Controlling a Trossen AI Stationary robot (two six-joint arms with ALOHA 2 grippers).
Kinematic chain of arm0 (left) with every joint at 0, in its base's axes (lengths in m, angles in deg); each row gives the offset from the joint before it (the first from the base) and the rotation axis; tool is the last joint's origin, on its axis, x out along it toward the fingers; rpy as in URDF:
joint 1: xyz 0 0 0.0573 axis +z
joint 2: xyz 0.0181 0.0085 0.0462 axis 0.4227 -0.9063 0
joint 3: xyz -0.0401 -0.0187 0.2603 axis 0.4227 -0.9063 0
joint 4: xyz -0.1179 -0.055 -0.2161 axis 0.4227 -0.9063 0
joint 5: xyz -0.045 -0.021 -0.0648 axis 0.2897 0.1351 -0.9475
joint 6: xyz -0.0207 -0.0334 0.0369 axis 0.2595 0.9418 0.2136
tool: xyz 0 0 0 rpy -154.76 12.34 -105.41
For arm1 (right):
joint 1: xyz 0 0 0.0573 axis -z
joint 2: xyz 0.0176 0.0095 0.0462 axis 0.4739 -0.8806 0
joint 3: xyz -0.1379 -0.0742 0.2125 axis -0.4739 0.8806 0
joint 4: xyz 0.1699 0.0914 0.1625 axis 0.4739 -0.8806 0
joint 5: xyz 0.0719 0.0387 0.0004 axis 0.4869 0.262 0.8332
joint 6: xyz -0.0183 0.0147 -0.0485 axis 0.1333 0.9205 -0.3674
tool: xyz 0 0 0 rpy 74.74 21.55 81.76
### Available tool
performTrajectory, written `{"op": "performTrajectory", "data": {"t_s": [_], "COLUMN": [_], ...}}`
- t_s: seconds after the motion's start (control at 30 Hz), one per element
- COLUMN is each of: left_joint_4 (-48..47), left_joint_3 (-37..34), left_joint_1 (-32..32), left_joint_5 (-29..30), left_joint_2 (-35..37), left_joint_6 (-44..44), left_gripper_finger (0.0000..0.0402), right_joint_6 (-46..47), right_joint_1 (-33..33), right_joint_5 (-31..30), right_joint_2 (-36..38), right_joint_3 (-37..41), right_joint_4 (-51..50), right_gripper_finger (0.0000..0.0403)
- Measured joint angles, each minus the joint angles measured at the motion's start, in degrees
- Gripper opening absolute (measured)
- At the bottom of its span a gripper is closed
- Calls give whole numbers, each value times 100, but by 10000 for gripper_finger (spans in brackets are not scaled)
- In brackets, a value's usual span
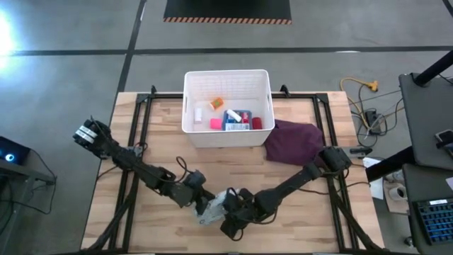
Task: Pick & place medical supplies in basket/bin
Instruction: Put the white mailer bag into the white bin
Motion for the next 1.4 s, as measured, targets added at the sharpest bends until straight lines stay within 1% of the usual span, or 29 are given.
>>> {"op": "performTrajectory", "data": {"t_s": [0.27, 0.4, 0.5, 0.63, 0.73, 0.83, 1.07, 1.4], "left_joint_4": [-28, -113, -38, 245, 301, 293, 294, 273], "left_joint_3": [12, -7, -20, -2, -7, -1, -6, -30], "left_joint_1": [-47, -45, -41, -47, -48, -53, -42, -42], "left_joint_5": [-47, -54, -119, -177, -133, -98, -23, 58], "left_joint_2": [-2, -12, -46, -40, -57, -60, -77, -78], "left_joint_6": [-49, -129, -154, -257, -287, -296, -304, -304], "left_gripper_finger": [6, 6, 6, 6, 6, 6, 6, 6], "right_joint_6": [-213, -421, -477, -475, -476, -527, -643, -977], "right_joint_1": [-16, -28, -3, 128, 181, 181, 188, 175], "right_joint_5": [-95, -154, -570, -911, -718, -642, -618, -566], "right_joint_2": [233, 598, 1036, 997, 880, 974, 920, 926], "right_joint_3": [4, 4, -81, -52, -1, -61, -29, -40], "right_joint_4": [-331, -611, -570, -777, -832, -670, -756, -735], "right_gripper_finger": [107, 107, 109, 123, 136, 147, 165, 173]}}
